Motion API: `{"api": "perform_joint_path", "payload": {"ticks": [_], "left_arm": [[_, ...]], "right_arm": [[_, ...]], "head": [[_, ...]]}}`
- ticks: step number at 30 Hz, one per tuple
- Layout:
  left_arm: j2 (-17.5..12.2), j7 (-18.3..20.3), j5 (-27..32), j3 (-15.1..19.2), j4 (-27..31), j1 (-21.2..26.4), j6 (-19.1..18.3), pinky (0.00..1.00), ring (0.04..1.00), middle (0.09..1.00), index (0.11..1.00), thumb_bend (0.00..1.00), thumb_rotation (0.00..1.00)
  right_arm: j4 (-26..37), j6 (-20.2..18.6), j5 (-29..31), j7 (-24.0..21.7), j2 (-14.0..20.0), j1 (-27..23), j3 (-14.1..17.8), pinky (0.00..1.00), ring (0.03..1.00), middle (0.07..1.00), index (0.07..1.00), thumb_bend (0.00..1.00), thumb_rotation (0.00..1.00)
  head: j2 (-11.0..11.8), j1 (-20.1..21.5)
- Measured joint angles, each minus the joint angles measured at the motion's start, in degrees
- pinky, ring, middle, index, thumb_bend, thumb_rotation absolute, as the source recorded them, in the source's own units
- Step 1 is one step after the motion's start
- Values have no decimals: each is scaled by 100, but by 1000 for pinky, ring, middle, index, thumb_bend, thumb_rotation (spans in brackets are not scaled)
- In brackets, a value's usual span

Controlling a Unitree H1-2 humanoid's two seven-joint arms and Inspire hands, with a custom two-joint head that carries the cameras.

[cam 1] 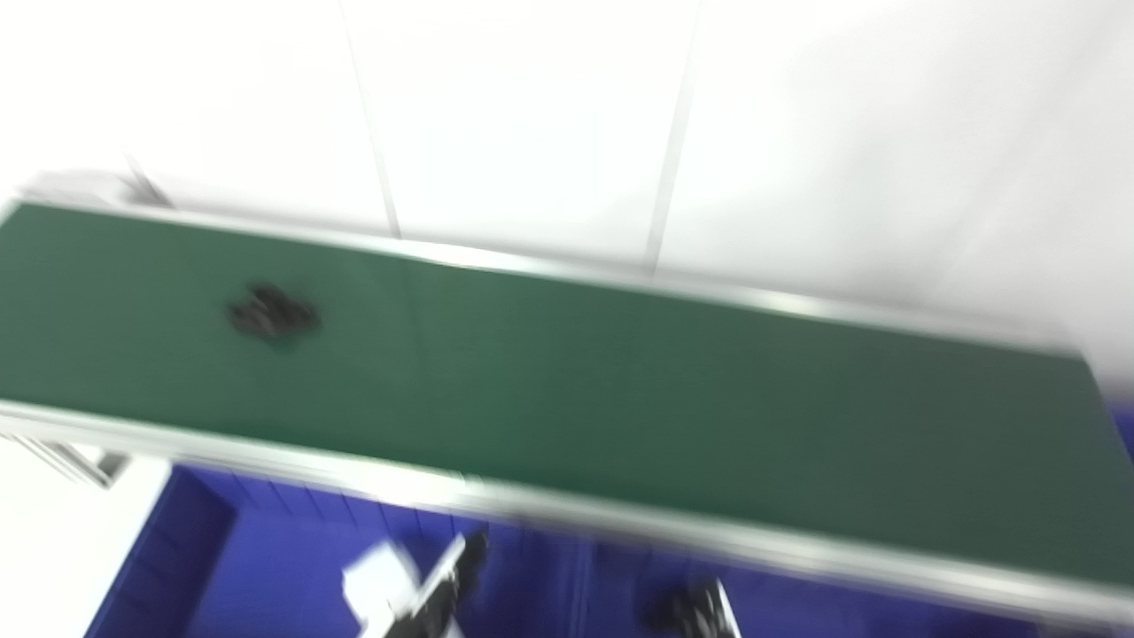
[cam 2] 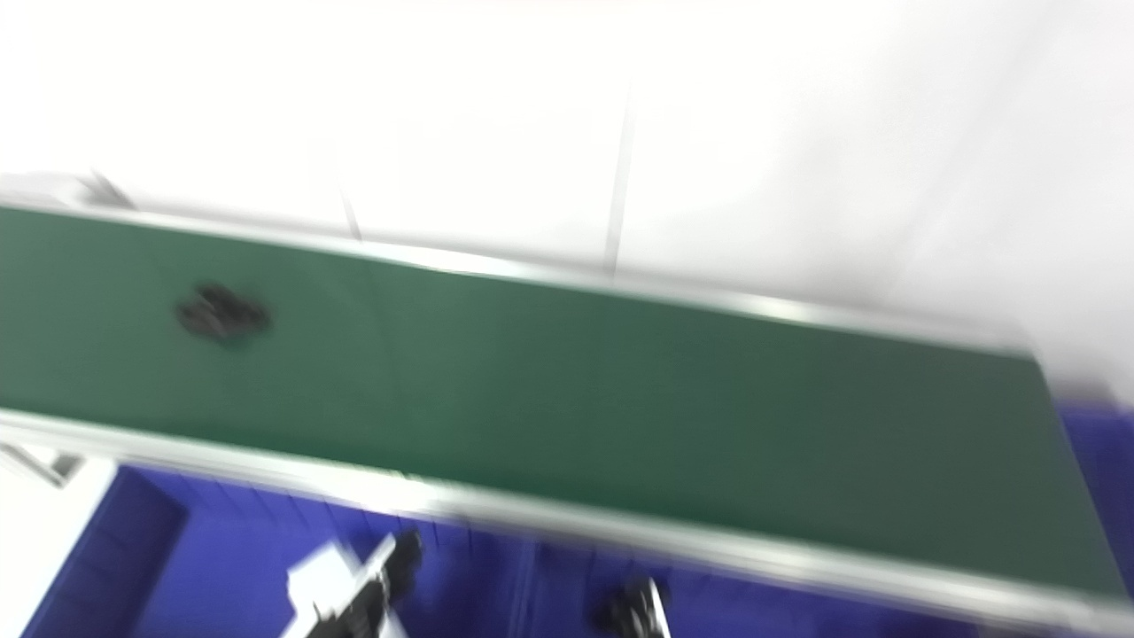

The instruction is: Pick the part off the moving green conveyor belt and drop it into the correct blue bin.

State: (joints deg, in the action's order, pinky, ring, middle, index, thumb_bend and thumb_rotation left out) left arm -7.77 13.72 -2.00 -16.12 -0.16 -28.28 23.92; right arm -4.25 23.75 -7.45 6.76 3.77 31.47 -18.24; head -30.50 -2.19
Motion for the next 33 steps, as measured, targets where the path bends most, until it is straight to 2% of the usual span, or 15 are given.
{"api": "perform_joint_path", "payload": {"ticks": [5,9,19,27,29,33], "left_arm": [[77,-9,5,-32,-96,62,51,942,1000,1000,1000,882,830],[99,-15,11,-41,-168,70,52,940,1000,1000,1000,884,824],[267,-31,24,-116,-168,88,53,929,999,1000,1000,872,814],[257,-53,30,-119,-165,88,52,925,1000,1000,1000,875,825],[259,-53,32,-121,-165,92,52,923,1000,1000,1000,873,824],[262,-54,30,-136,-175,151,53,910,999,1000,1000,858,826]], "right_arm": [[6,0,245,-9,24,-15,4,923,923,977,1000,984,884],[83,0,414,-102,47,-1,40,943,928,978,1000,1000,852],[798,3,532,-303,101,238,232,956,912,958,1000,1000,779],[1355,5,-49,-167,98,302,411,903,887,927,1000,917,700],[1519,5,-246,-118,63,260,466,846,861,904,1000,881,703],[1855,5,-877,55,-133,-59,643,803,837,888,990,902,711]], "head": [[27,-62],[9,-132],[-114,-220],[-175,-168],[-176,-141],[-176,-123]]}}
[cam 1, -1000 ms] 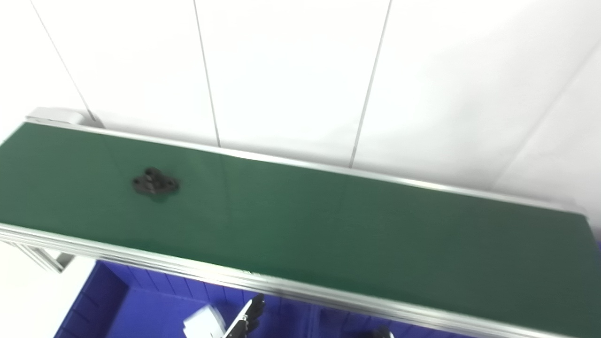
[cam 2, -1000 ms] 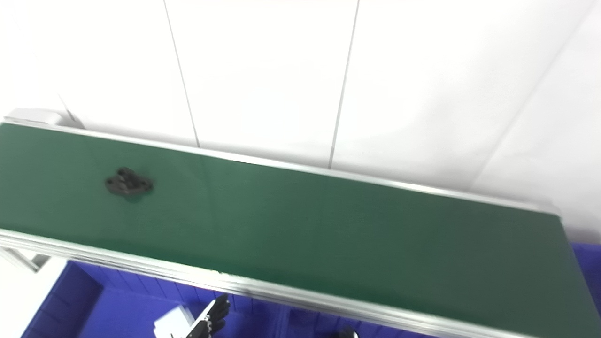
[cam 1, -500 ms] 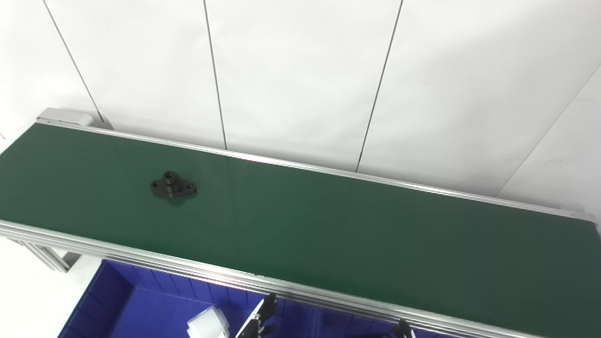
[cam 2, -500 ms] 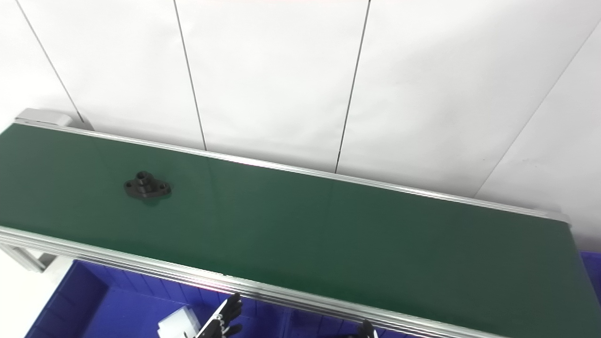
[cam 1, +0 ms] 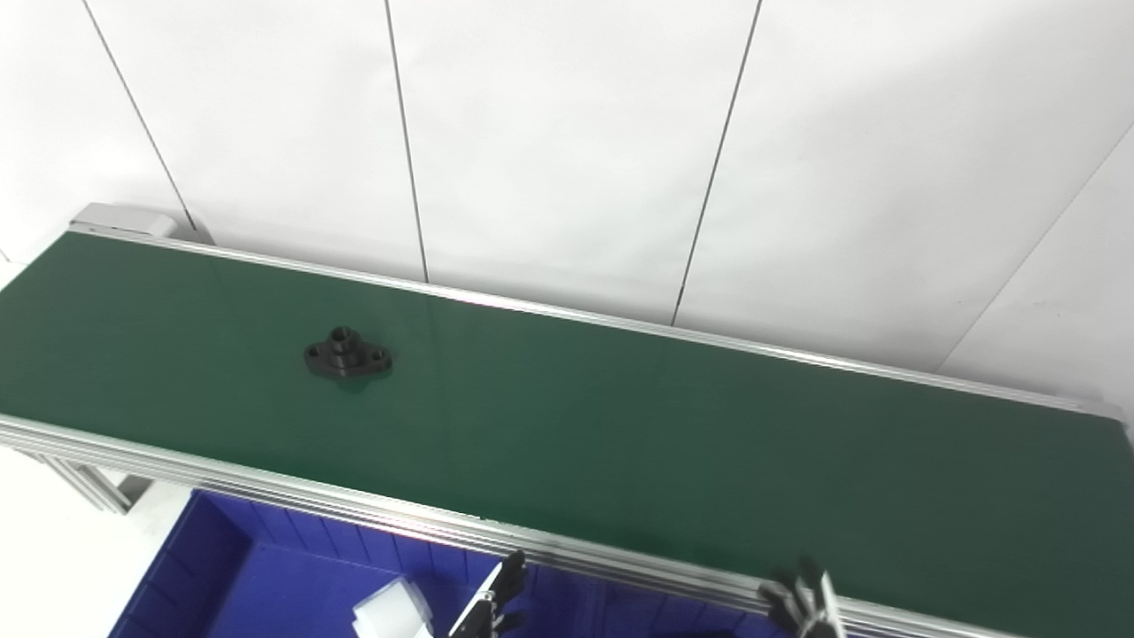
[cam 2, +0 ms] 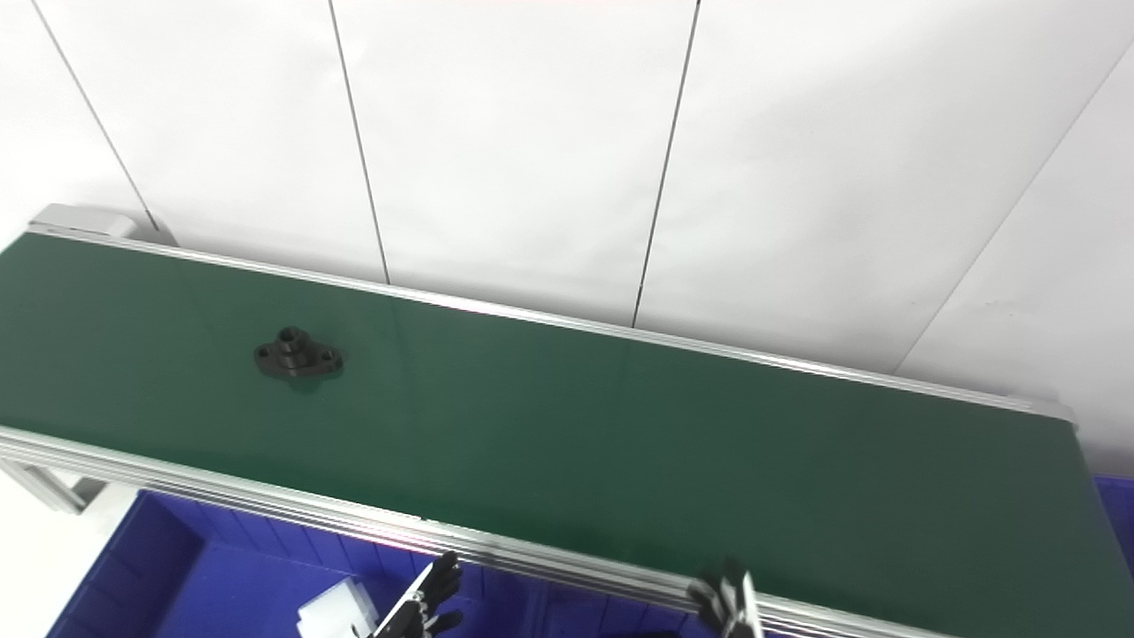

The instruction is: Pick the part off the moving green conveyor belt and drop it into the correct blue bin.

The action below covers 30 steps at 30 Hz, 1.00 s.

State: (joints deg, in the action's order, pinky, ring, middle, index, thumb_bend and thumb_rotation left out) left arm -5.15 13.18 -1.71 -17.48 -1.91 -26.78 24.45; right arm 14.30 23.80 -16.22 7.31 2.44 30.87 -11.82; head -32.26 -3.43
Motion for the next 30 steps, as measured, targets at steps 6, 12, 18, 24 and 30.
{"api": "perform_joint_path", "payload": {"ticks": [6,12,18,24,30], "left_arm": [[34,-19,-11,-25,-227,163,1,896,988,1000,1000,851,831],[98,-168,-172,-92,-359,247,1,912,998,1000,1000,819,822],[105,-169,-160,-121,-359,276,1,918,1000,1000,1000,832,816],[107,-175,-163,-133,-359,284,1,918,991,1000,1000,834,810],[158,-173,-159,-179,-359,285,1,925,996,1000,1000,848,805]], "right_arm": [[138,-188,-655,-40,-197,-922,130,738,838,902,986,971,763],[205,-1127,-1178,-474,-176,-1848,219,793,897,951,992,997,815],[475,-2403,-1564,-1187,-145,-2751,154,773,907,944,985,963,786],[341,-3057,-2295,-1609,-78,-3580,-117,745,862,920,977,965,761],[-333,-3426,-2900,-1798,-33,-4378,-377,757,873,935,977,1000,747]], "head": [[53,26],[70,35],[53,53],[79,35],[70,-44]]}}
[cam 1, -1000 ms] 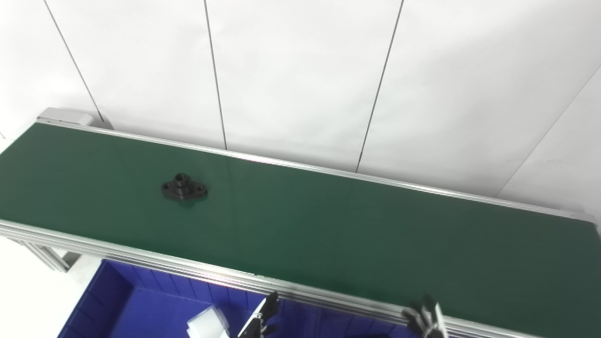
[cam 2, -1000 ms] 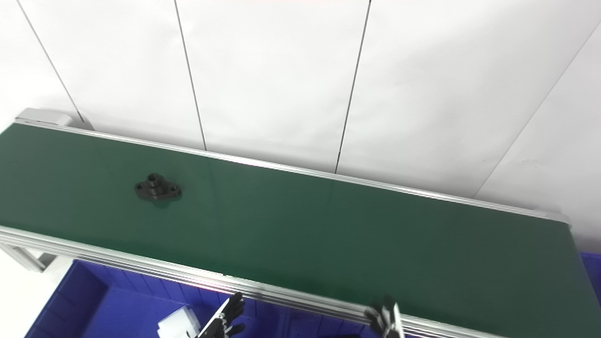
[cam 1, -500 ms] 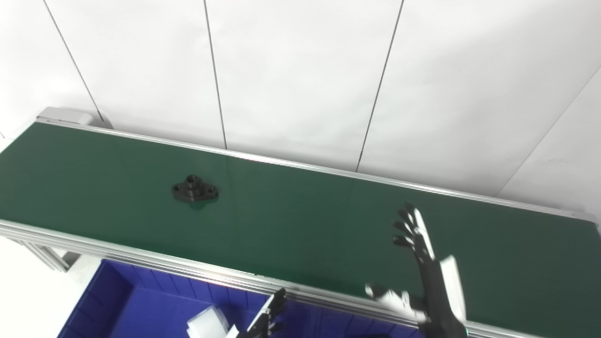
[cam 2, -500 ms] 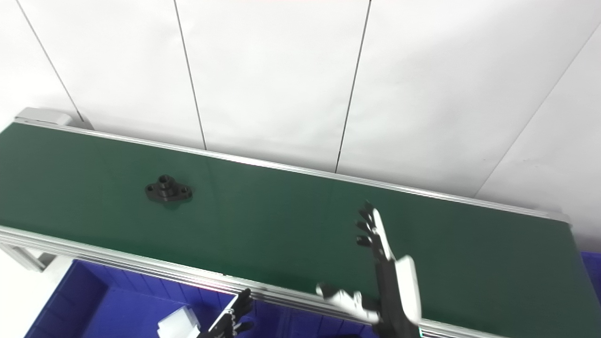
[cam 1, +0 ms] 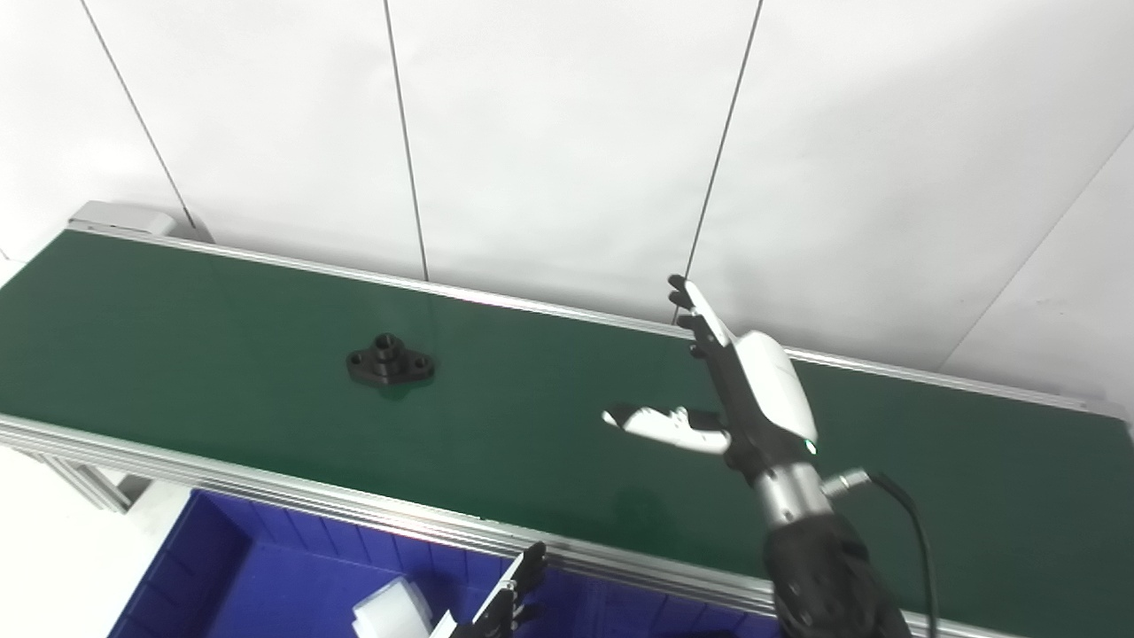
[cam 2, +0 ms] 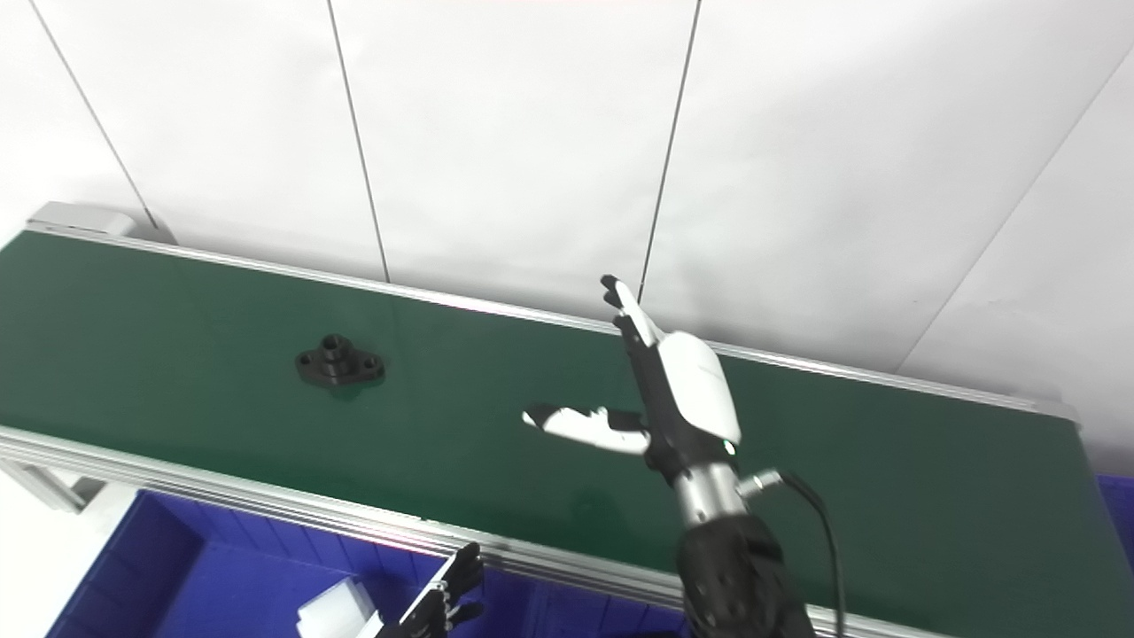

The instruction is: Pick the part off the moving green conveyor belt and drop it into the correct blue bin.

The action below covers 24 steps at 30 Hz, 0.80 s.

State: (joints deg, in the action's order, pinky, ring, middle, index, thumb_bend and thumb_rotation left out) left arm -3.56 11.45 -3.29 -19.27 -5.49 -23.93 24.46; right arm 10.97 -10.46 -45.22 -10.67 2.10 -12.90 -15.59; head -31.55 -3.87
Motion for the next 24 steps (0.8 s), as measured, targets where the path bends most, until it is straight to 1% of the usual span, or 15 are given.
{"api": "perform_joint_path", "payload": {"ticks": [2,3,7,12,14,17,19,21,24], "left_arm": [[19,4,10,-34,0,0,0,919,997,1000,1000,856,807],[23,5,9,-52,1,0,0,903,989,1000,1000,853,810],[24,4,-98,-146,26,-18,0,887,984,1000,1000,826,805],[33,3,-162,-275,130,-65,0,869,986,1000,1000,809,801],[33,2,-186,-307,224,-95,0,868,986,1000,1000,809,804],[54,-4,-253,-359,241,-134,0,869,983,1000,1000,811,816],[66,-14,-350,-418,264,-178,0,885,987,1000,1000,834,825],[90,-23,-367,-471,329,-222,0,907,995,1000,1000,833,824],[169,-47,-368,-486,396,-251,0,930,1000,1000,1000,847,827]], "right_arm": [[-310,0,-91,28,2,-257,-72,746,872,936,975,1000,739],[-412,2,-123,45,1,-335,-98,712,854,934,977,1000,748],[-1076,3,-399,248,-2,-780,-354,658,825,928,971,1000,768],[-1464,3,-729,291,-31,-1149,-767,690,815,923,973,1000,750],[-1758,0,-819,300,-67,-1359,-894,688,812,919,967,1000,733],[-2193,-2,-916,346,-171,-1628,-1033,678,809,916,957,1000,706],[-2506,-3,-957,404,-277,-1811,-1125,666,805,917,945,1000,690],[-2816,-1,-993,495,-376,-1946,-1235,666,802,918,941,1000,684],[-3053,-1,-1021,622,-461,-2025,-1408,653,789,912,943,1000,696]], "head": [[-17,-9],[-18,-35],[-53,-88],[-114,-176],[-114,-176],[-176,-255],[-202,-325],[-211,-343],[-272,-404]]}}
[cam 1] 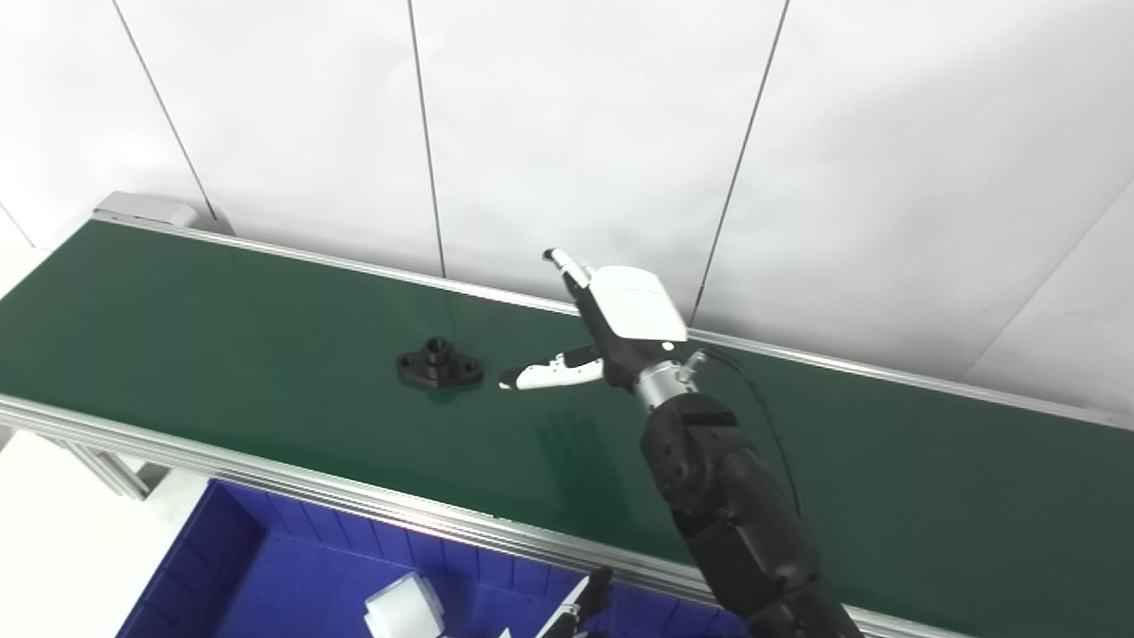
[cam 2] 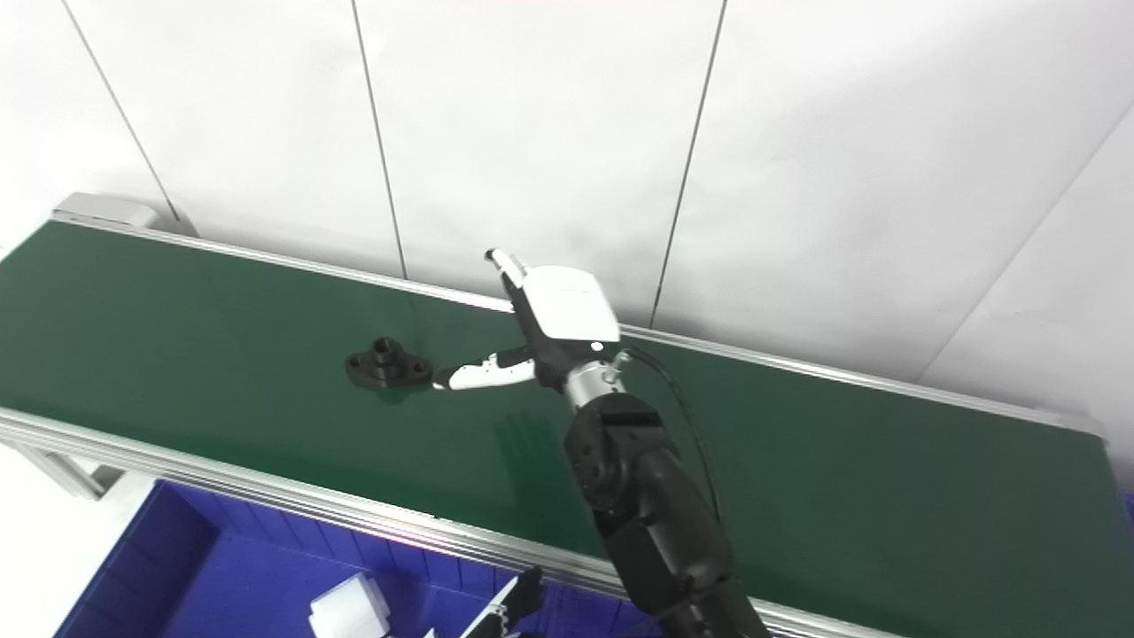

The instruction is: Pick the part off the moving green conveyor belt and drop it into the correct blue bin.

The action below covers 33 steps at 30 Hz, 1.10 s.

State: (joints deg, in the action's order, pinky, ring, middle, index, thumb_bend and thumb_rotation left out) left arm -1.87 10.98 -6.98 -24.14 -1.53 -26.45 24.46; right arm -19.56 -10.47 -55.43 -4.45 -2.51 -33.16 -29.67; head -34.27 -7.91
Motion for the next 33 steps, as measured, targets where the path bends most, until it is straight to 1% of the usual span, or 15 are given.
{"api": "perform_joint_path", "payload": {"ticks": [5,11,15,17,20,24,28,31,33], "left_arm": [[39,-73,-26,-13,60,-14,-5,941,1000,1000,1000,879,825],[39,-92,-90,-47,247,-54,-32,941,1000,1000,1000,866,811],[37,-103,-96,-53,275,-67,-37,930,1000,1000,1000,883,821],[35,-109,-111,-58,350,-90,-66,915,1000,1000,1000,902,822],[32,-120,-167,-67,443,-120,-99,898,1000,1000,1000,906,821],[21,-150,-191,-82,553,-163,-139,915,1000,1000,1000,899,818],[-9,-166,-192,-105,717,-241,-220,920,1000,1000,1000,901,820],[-35,-212,-205,-122,827,-314,-263,917,1000,1000,1000,893,826],[-36,-261,-213,-129,838,-328,-265,921,1000,1000,1000,884,826]], "right_arm": [[-460,-3,-37,74,-111,-105,-175,635,777,907,945,1000,727],[-629,-6,-57,81,-139,-269,-269,611,759,904,946,1000,736],[-871,-6,-56,80,-149,-388,-300,602,754,901,948,1000,727],[-992,-7,-50,82,-150,-429,-305,590,739,889,938,1000,704],[-1163,-6,-34,108,-156,-474,-319,573,727,884,934,1000,688],[-1468,-2,9,288,-167,-560,-348,556,701,887,926,1000,657],[-1917,0,53,539,-174,-770,-371,548,686,878,909,1000,651],[-2164,0,58,659,-166,-895,-444,522,654,861,900,998,652],[-2239,-1,56,710,-167,-929,-491,460,597,827,878,985,651]], "head": [[-105,8],[-158,-9],[-185,-18],[-211,-35],[-229,-62],[-273,-70],[-308,-79],[-325,-97],[-369,-149]]}}
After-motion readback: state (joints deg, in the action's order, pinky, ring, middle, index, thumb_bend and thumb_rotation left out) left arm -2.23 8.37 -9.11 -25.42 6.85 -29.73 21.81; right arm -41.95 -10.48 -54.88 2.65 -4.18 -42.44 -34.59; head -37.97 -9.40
